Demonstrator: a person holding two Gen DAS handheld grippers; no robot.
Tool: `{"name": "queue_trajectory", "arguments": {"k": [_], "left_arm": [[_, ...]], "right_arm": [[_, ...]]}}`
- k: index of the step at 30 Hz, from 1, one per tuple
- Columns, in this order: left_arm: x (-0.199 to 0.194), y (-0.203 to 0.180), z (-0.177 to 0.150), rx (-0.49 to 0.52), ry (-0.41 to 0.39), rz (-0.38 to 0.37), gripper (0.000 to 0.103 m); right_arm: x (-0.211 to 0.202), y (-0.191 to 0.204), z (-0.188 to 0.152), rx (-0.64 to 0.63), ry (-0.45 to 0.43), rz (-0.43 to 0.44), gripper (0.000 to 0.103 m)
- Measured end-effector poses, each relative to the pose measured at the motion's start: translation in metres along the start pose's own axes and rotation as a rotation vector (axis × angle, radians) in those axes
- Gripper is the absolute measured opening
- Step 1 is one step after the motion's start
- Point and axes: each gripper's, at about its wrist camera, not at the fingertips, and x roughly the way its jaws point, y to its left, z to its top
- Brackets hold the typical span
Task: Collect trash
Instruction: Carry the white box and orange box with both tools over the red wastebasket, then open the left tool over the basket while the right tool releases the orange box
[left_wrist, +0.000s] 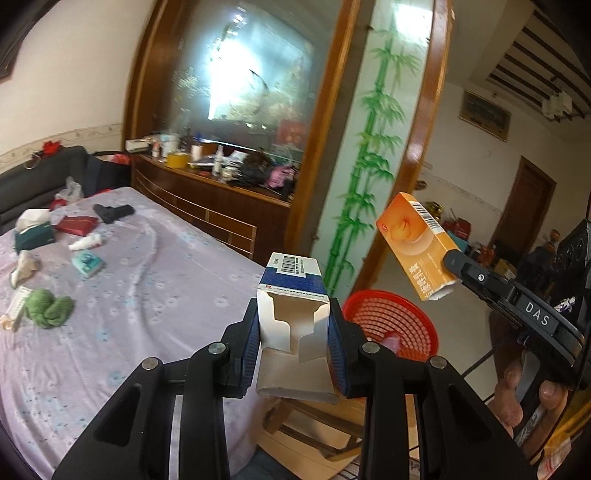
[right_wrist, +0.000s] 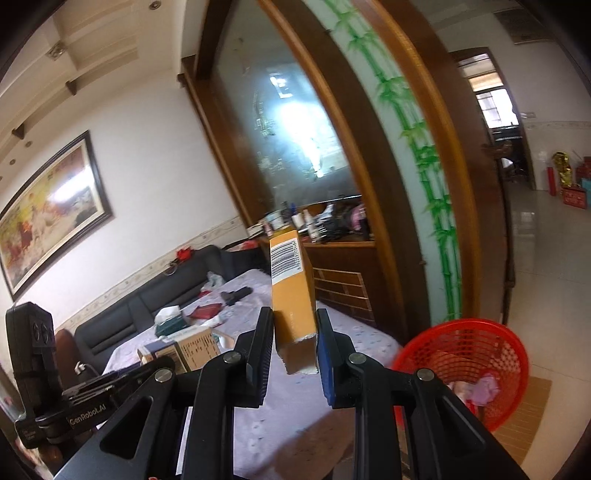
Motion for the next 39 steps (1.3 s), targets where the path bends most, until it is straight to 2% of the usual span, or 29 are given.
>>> {"name": "queue_trajectory", "arguments": {"k": [7,13,22,27,32,34,36,37,39], "left_arm": [[0.033,-0.031,0.0,0.033,0.033,-0.1,0.032],[0.081,-0.05,-0.01,0.035,0.133,-0.168,0.032],[0.151,-0.082,-0.011,0.044,0.217,-0.286,0.032],[0.193,-0.102,-0.024,0.08,0.298,-0.293,0.032],[0.215,-0.107,-0.032,0.067,0.341,-0.3,0.032],[0.22,-0.108,-0.034,0.069,0.355,-0.306,0.037],[0.224,-0.106,-0.035,0.064,0.369,-0.319,0.054],[0.224,-0.103,-0.036,0.054,0.364,-0.312,0.058],[0.218,-0.096,-0.034,0.042,0.355,-0.314,0.062]], "right_arm": [[-0.012,-0.035,-0.001,0.057,-0.02,-0.076,0.024],[-0.012,-0.07,-0.008,0.116,0.0,-0.153,0.024],[-0.005,-0.127,-0.021,0.243,0.045,-0.252,0.024],[-0.001,-0.149,-0.028,0.289,0.068,-0.295,0.024],[0.004,-0.166,-0.031,0.315,0.088,-0.322,0.024],[0.005,-0.171,-0.031,0.328,0.092,-0.33,0.025],[0.006,-0.177,-0.031,0.346,0.095,-0.329,0.026],[0.006,-0.178,-0.031,0.355,0.094,-0.325,0.027],[0.004,-0.182,-0.031,0.376,0.092,-0.31,0.044]]}}
